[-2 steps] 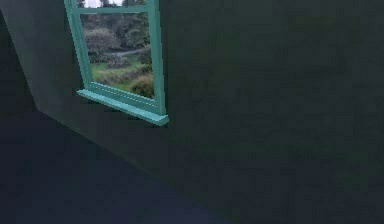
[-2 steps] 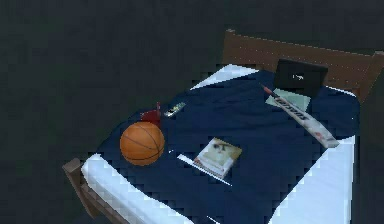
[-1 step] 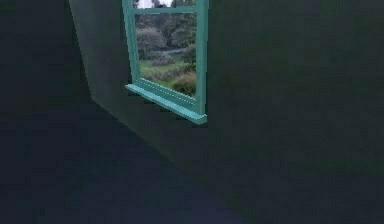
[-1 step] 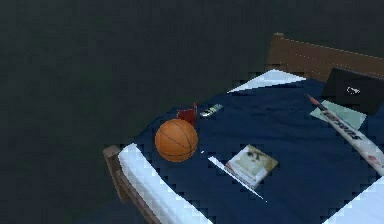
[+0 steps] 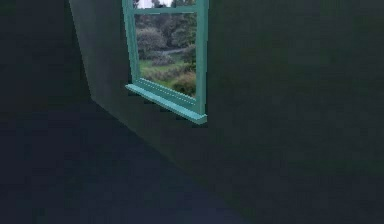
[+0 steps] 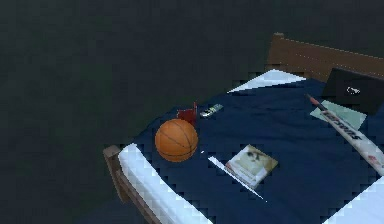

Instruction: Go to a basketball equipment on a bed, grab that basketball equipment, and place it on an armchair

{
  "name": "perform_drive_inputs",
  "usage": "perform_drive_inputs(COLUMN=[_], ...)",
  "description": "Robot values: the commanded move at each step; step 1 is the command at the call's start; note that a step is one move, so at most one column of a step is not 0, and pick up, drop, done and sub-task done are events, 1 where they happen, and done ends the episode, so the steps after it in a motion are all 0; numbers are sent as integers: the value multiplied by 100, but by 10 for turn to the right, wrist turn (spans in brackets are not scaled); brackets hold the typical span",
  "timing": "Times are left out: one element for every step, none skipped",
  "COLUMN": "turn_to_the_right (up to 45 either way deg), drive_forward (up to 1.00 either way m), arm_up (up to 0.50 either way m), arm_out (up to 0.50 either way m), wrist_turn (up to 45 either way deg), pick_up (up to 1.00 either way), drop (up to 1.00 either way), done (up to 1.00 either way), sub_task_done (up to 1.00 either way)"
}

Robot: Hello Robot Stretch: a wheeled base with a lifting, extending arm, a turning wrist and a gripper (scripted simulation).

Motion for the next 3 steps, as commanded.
perform_drive_inputs(turn_to_the_right=[0, 0, 0], drive_forward=[0, 0, 0], arm_up=[26, 0, 0], arm_out=[0, 44, 0], wrist_turn=[0, 0, 450], pick_up=[0, 0, 0], drop=[0, 0, 0], done=[0, 0, 0], sub_task_done=[0, 0, 0])
